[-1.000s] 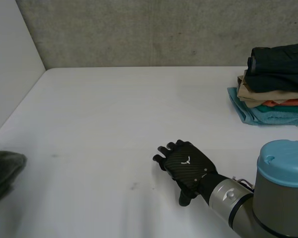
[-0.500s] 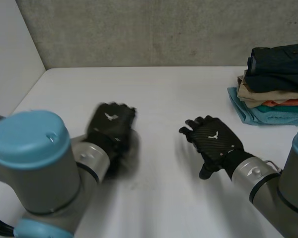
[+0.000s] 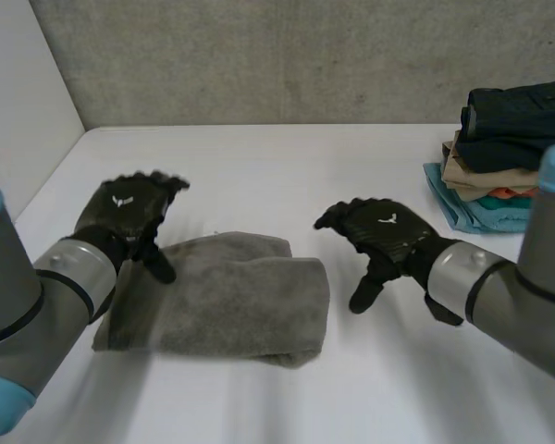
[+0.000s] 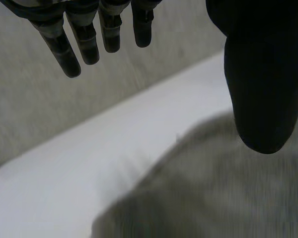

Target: Fold the laundry.

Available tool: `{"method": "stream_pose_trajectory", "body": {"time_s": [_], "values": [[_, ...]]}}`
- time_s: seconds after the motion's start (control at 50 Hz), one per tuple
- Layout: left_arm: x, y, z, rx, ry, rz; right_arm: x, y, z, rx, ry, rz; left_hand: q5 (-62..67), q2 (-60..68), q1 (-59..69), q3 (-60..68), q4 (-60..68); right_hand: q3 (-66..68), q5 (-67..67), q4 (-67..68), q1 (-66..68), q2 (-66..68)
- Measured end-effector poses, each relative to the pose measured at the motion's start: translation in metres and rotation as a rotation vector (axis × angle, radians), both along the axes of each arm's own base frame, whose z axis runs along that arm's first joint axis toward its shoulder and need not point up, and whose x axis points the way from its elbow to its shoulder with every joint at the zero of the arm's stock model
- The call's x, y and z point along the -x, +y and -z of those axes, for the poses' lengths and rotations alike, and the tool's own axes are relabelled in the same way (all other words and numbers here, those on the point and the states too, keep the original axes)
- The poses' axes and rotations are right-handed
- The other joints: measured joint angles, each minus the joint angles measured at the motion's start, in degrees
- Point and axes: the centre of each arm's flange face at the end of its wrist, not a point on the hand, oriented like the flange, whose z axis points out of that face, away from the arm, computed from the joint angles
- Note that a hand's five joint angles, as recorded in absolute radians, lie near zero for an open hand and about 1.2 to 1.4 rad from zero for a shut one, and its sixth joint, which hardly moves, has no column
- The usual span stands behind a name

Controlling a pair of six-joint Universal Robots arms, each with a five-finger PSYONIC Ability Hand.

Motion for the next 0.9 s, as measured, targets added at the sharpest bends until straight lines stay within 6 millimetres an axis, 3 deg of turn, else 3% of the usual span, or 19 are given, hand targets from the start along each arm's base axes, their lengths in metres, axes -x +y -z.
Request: {"method": "stream_pose_trajectory", "body": {"time_s": [0.08,0.2,0.26,0.3,0.32,0.36,0.42,0.46,0.54,0.64,0.74,0.78,0.82,0.84,0.88,0.9], "values": [[-0.001,-0.006,0.028,-0.064,-0.144,0.017,-0.015,-0.008,0.008,-0.137,-0.022,-0.041,2.6,3.9,4.6,3.1,3.7,0.0,0.0,0.0,0.0,0.0],[0.001,-0.018,0.057,-0.108,-0.265,0.037,-0.039,-0.017,0.021,-0.146,0.003,-0.049,13.3,14.5,15.6,13.7,14.3,0.0,0.0,0.0,0.0,0.0],[0.003,-0.027,0.068,-0.121,-0.297,0.031,-0.050,-0.024,0.028,-0.121,0.024,-0.030,38.2,40.8,43.7,39.2,39.8,0.0,0.0,0.0,0.0,0.0],[0.004,-0.032,0.073,-0.123,-0.309,0.021,-0.056,-0.029,0.034,-0.106,0.038,-0.015,38.2,40.8,43.7,39.2,39.8,0.0,0.0,0.0,0.0,0.0],[0.004,-0.035,0.074,-0.122,-0.314,0.014,-0.060,-0.031,0.037,-0.098,0.045,-0.008,51.8,53.2,54.8,52.5,53.4,0.0,0.0,0.0,0.0,0.0],[0.005,-0.039,0.074,-0.117,-0.317,0.003,-0.065,-0.034,0.041,-0.087,0.054,0.000,53.7,56.1,54.9,55.4,56.4,0.0,0.0,0.0,0.0,0.0],[0.006,-0.042,0.071,-0.104,-0.315,-0.003,-0.068,-0.035,0.043,-0.081,0.058,0.003,53.7,56.7,54.9,56.0,56.8,0.0,0.0,0.0,0.0,0.0],[0.007,-0.041,0.057,-0.066,-0.301,-0.008,-0.071,-0.037,0.044,-0.073,0.058,0.003,53.7,56.7,54.9,56.0,56.8,0.0,0.0,0.0,0.0,0.0],[0.007,-0.036,0.025,0.018,-0.264,-0.014,-0.073,-0.038,0.040,-0.066,0.048,-0.002,53.7,56.7,54.9,56.0,57.0,0.0,0.0,0.0,0.0,0.0],[0.005,-0.019,-0.032,0.172,-0.192,-0.017,-0.073,-0.036,0.030,-0.062,0.018,-0.029,53.7,56.7,54.9,56.1,57.0,0.0,0.0,0.0,0.0,0.0],[0.005,-0.004,-0.064,0.265,-0.145,-0.003,-0.075,-0.034,0.029,-0.082,0.005,-0.066,53.0,55.8,53.9,55.1,56.0,0.0,0.0,0.0,0.0,0.0],[0.005,-0.003,-0.066,0.273,-0.140,0.003,-0.075,-0.033,0.031,-0.092,0.010,-0.071,45.0,45.6,45.0,46.1,46.7,0.0,0.0,0.0,0.0,0.0],[0.007,-0.004,-0.062,0.262,-0.144,0.012,-0.075,-0.032,0.036,-0.108,0.024,-0.072,27.9,28.0,26.3,27.8,28.9,0.0,0.0,0.0,0.0,0.1],[0.008,-0.004,-0.059,0.254,-0.148,0.015,-0.075,-0.031,0.038,-0.112,0.029,-0.071,27.0,28.0,25.4,27.8,28.0,0.0,0.0,0.0,0.0,0.1],[0.010,-0.007,-0.046,0.215,-0.165,0.024,-0.074,-0.031,0.042,-0.120,0.047,-0.061,8.9,10.3,8.7,10.2,10.0,0.4,0.0,0.1,0.0,0.1],[0.011,-0.009,-0.040,0.196,-0.174,0.027,-0.074,-0.031,0.044,-0.121,0.053,-0.056,7.7,9.1,7.9,9.0,8.8,0.4,0.0,0.2,0.0,0.1]]}}
